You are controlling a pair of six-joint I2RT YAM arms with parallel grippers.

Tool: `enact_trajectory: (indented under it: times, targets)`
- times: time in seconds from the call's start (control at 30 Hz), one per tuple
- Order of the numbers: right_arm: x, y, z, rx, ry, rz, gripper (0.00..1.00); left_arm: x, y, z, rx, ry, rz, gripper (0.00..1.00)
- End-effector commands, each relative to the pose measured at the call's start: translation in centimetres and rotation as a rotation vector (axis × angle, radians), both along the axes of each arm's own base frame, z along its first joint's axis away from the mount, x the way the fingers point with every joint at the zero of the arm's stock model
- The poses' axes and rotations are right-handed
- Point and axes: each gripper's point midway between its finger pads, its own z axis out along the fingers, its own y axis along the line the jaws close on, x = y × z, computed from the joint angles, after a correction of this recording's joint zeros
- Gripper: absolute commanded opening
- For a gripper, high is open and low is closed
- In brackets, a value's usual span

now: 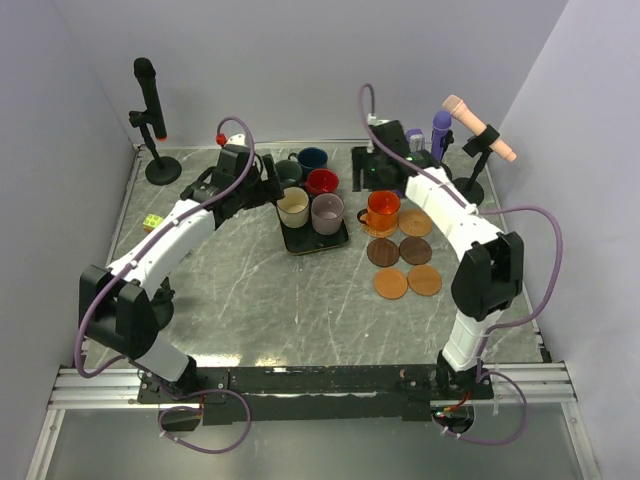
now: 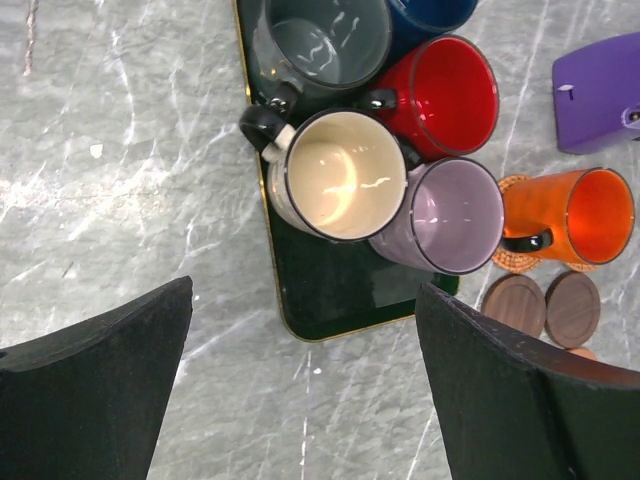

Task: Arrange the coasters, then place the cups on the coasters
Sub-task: Place the cup on the coaster, then pick up the cup from the tray.

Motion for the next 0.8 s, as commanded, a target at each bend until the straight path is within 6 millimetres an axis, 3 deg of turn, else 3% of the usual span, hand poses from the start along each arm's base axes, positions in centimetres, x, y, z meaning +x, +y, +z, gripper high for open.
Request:
enact_trajectory:
  times: [0.0, 0.23, 0.77]
  targets:
    - [-0.7, 2.6, -0.9, 0.061, 0.101, -0.038, 0.67, -0.7, 0.1, 2.0, -0.038, -0.046, -0.012, 0.97]
    - [-0.6, 4.4, -5.1, 0.026, 0.259, -0.068, 0.62, -1.0, 0.8, 2.0, -0.039, -0.053, -0.015, 0.97]
    - [-0.1, 7.0, -8.7, 0.002, 0.336, 0.001, 0.54, -1.4, 2.3, 1.4, -0.035, -0.056, -0.002, 0.97]
